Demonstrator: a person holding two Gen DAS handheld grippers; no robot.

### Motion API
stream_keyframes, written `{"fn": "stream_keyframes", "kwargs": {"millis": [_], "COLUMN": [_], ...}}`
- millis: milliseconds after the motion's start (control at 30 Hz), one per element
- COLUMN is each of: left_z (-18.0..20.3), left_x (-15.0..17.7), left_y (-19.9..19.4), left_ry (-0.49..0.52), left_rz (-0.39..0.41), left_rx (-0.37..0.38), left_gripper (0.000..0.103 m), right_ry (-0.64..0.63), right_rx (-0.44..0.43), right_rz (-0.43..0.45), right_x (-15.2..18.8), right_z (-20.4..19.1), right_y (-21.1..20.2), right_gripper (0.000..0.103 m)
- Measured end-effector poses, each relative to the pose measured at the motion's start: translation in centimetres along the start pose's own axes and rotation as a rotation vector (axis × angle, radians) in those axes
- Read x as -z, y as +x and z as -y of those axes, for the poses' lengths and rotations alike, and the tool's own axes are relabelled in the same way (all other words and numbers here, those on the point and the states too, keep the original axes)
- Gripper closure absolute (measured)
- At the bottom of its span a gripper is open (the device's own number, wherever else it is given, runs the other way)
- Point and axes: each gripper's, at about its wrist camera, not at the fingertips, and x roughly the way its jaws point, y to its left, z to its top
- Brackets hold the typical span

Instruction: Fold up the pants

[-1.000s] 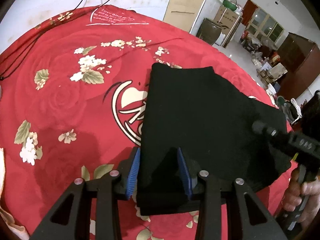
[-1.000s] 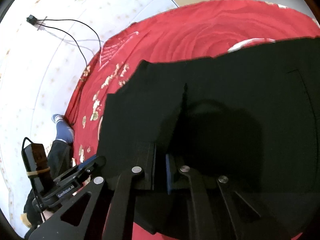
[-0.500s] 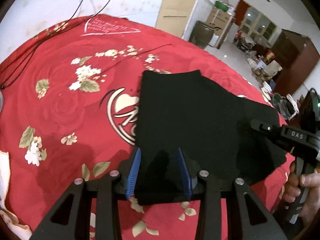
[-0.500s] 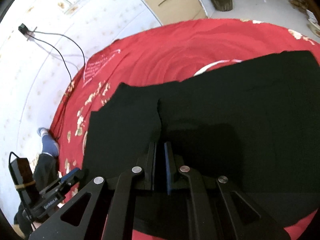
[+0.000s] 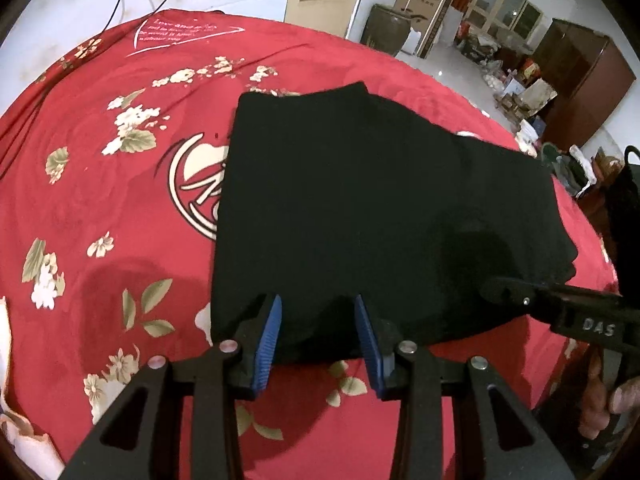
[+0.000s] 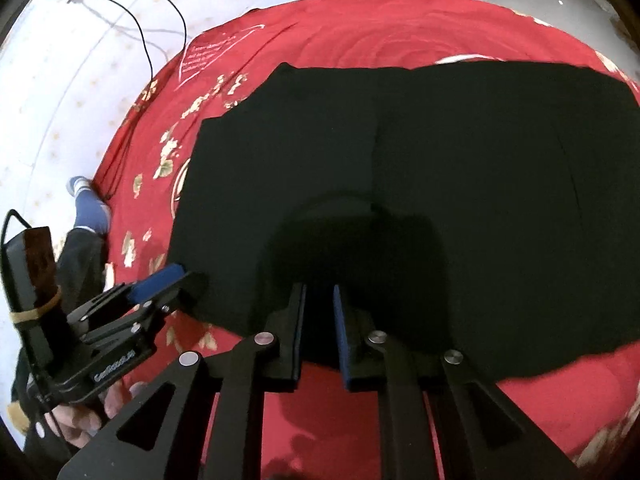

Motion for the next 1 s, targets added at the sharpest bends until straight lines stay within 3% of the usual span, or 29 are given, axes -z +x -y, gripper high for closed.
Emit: {"fn": "stream_keyframes", "kwargs": {"millis": [167,333,533,700,833,1000], "left_z": [-0.4,-1.3,-0.7,0.2,1.2,1.9], "left_x": [0.0,-0.4,-0.3,-0.7,-0.5,-0.2], "left_y": [-0.7,-0.9,0.0,-0.4,-1.3,-1.9], "left_ry": [-0.02,-0.061,-0.042,-0.017,0.013,0.038], "left_rz": [0.016,0.038,0.022,0.031,0.055,0.065], "left_rx": [0.011,0.006,-0.009,-0.016,-0.023,-0.034], "left_gripper": [0.062,0.062,0.062,0.062,0.062,0.062], "right_ry": [0.037,-0.024,-0.004,0.018,-0.034,-0.052], "right_rx": [0.083,0.044,0.094,0.072,0.059,0.056], "right_rz": [0.004,0.119,0.041,0.056,0.096,0.078], "right_x": [-0.3,-0.9,-1.3,-0.8,-0.3,0.3], "right_z": [0.6,-0.6,0.5,0.8,-0.4,-1.1], "right_y": [-0.3,-2.0,0.7,-0.5,-1.8,-1.5], "right_gripper": [0.087,0.087,0.087,0.087,0.087,0.087]}}
